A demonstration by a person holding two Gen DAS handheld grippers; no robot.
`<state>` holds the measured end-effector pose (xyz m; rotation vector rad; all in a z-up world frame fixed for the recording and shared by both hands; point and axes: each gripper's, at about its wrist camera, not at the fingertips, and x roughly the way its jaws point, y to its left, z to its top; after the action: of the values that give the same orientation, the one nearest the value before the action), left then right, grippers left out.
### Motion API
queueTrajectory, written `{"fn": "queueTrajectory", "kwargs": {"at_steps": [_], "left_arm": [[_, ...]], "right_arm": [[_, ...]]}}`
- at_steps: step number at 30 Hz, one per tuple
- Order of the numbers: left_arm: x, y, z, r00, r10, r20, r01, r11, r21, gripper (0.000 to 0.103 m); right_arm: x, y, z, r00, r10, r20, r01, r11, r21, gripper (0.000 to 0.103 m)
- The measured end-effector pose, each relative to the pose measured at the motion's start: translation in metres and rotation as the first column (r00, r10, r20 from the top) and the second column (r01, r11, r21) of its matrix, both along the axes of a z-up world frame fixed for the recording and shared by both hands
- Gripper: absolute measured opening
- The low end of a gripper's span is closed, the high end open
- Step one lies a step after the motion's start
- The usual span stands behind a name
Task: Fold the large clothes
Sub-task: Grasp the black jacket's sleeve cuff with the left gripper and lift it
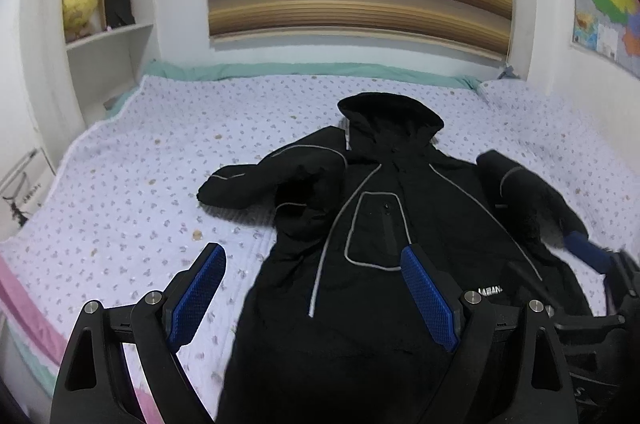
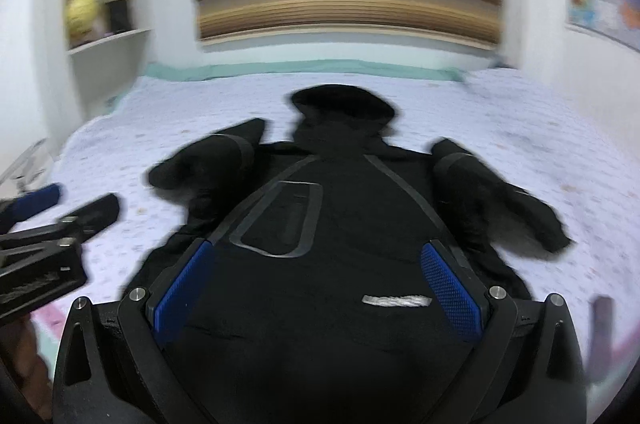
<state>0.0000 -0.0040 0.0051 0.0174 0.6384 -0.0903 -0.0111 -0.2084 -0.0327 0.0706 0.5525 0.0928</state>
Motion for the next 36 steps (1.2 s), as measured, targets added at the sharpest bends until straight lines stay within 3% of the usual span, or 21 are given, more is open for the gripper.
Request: {"fn": "queueTrajectory", "kwargs": {"at_steps": [3,6,11,15,17,21,22,25,28,29,30,31,34,36], "left_arm": [[0.028,0.036,0.001,0.999,0.046,0.023,-0.045,0.998,-0.052,0.09],[0.066,0.075,-0.002,0.987,0.156,0.046,-0.152,0.986,-0.069,0.09],[0.138,0.137,-0.03,0.989,0.125,-0.078,-0.141,0.957,-0.253,0.09],[0.193,0.161,-0.067,0.982,0.055,-0.181,-0.118,0.926,-0.359,0.09],[0.217,0.168,-0.093,0.969,0.016,-0.245,-0.127,0.886,-0.446,0.09],[0.254,0.177,-0.143,0.946,-0.029,-0.323,-0.19,0.758,-0.624,0.089],[0.264,0.178,-0.158,0.939,-0.042,-0.342,-0.212,0.712,-0.669,0.089],[0.281,0.177,-0.18,0.928,-0.066,-0.366,-0.241,0.641,-0.729,0.089],[0.292,0.173,-0.189,0.931,-0.059,-0.359,-0.244,0.633,-0.735,0.085],[0.294,0.173,-0.191,0.933,-0.041,-0.356,-0.25,0.637,-0.729,0.079],[0.294,0.174,-0.19,0.932,-0.026,-0.363,-0.261,0.648,-0.716,0.065],[0.293,0.173,-0.189,0.931,-0.028,-0.364,-0.257,0.657,-0.709,0.062],[0.276,0.181,-0.183,0.931,-0.057,-0.36,-0.239,0.649,-0.722,0.063],[0.263,0.187,-0.178,0.929,-0.013,-0.369,-0.258,0.692,-0.675,0.066]], "right_arm": [[0.033,0.009,0.0,0.991,0.13,-0.025,-0.126,0.986,0.113,0.103],[0.082,0.007,-0.015,0.992,0.114,-0.061,-0.1,0.976,0.196,0.102],[0.156,0.013,-0.079,0.997,-0.024,-0.068,0.026,0.999,0.031,0.095],[0.188,0.003,-0.135,0.988,-0.059,-0.145,0.063,0.998,0.027,0.093],[0.203,-0.006,-0.161,0.973,-0.057,-0.224,0.072,0.996,0.06,0.092],[0.2,-0.002,-0.16,0.98,-0.038,-0.193,0.047,0.998,0.042,0.094],[0.2,0.0,-0.161,0.981,-0.035,-0.192,0.04,0.999,0.021,0.094],[0.199,0.004,-0.164,0.982,-0.032,-0.187,0.029,0.999,-0.021,0.095],[0.197,0.008,-0.163,0.982,-0.031,-0.184,0.026,0.999,-0.027,0.095],[0.196,0.007,-0.164,0.982,-0.031,-0.185,0.026,0.999,-0.027,0.095],[0.198,0.01,-0.163,0.982,-0.031,-0.184,0.026,0.999,-0.028,0.095],[0.198,0.009,-0.163,0.982,-0.031,-0.184,0.026,0.999,-0.029,0.095],[0.198,0.009,-0.164,0.982,-0.029,-0.184,0.024,0.999,-0.026,0.095],[0.199,0.01,-0.164,0.982,-0.028,-0.186,0.024,0.999,-0.026,0.096]]}}
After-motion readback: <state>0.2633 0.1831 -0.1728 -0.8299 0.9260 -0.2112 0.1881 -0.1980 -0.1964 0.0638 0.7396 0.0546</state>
